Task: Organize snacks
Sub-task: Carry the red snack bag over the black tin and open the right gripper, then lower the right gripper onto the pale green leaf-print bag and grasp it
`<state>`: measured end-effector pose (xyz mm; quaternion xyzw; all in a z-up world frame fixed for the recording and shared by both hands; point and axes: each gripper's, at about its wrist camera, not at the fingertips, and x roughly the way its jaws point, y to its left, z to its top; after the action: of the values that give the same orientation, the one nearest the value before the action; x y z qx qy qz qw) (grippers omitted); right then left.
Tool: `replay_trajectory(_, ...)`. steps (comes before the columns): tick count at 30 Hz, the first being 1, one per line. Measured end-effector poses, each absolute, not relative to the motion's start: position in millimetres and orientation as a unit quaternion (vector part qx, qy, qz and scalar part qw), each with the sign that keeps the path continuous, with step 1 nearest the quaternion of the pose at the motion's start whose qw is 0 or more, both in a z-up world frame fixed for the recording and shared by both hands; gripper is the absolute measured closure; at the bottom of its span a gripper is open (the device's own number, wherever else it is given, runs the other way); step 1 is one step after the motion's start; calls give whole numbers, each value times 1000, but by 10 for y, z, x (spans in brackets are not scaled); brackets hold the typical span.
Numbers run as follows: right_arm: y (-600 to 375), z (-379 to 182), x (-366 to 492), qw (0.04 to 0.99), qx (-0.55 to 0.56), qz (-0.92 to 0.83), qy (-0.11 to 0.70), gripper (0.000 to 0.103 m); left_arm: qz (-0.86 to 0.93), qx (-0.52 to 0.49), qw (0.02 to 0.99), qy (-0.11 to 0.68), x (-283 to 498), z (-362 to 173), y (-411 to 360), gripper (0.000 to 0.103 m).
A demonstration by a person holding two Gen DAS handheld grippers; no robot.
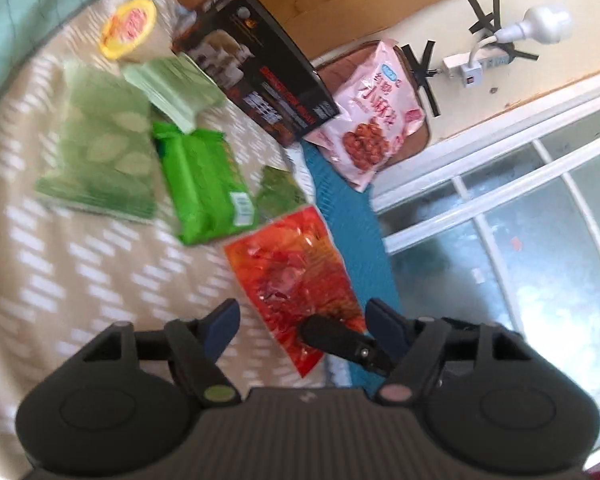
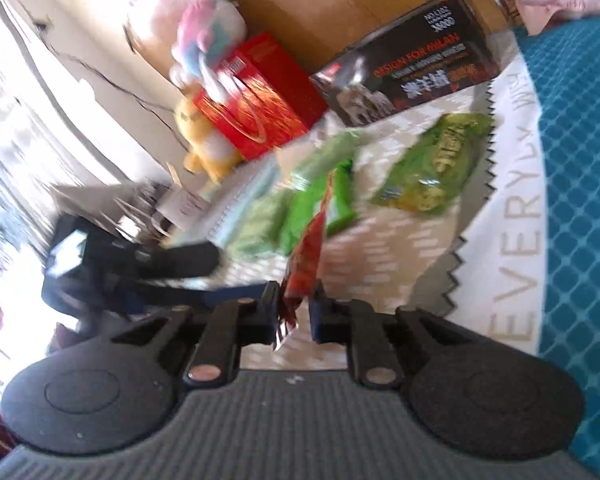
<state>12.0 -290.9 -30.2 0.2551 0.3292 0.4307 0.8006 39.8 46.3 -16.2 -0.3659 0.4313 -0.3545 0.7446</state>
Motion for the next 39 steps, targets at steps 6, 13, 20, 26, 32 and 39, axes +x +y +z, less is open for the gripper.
replay_trajectory(6, -2865, -71, 177, 806, 271, 434, 296, 86, -366, -344, 763, 407, 543, 89, 374, 49)
replay_trajectory(13, -2614, 494, 863, 853, 226, 407, 237, 86, -356, -280, 819, 351, 1293, 735, 245, 49)
replay_trajectory(20, -2319, 741, 1828, 897, 159, 352, 216, 85, -325, -244, 848, 339, 2320, 954, -32, 46)
replay_trajectory(26, -2190, 603, 2096, 953, 27, 225, 199, 55, -306, -256, 844, 357, 2547, 741, -24, 42)
replay_trajectory(32, -2479, 536, 1613, 958, 71, 233, 154, 53, -304, -273, 850, 332, 2029, 705, 503, 42)
replay_trajectory(39, -2112, 276, 1345, 907, 56, 346, 234, 53, -258, -308, 842, 361, 1398, 482, 1002, 37)
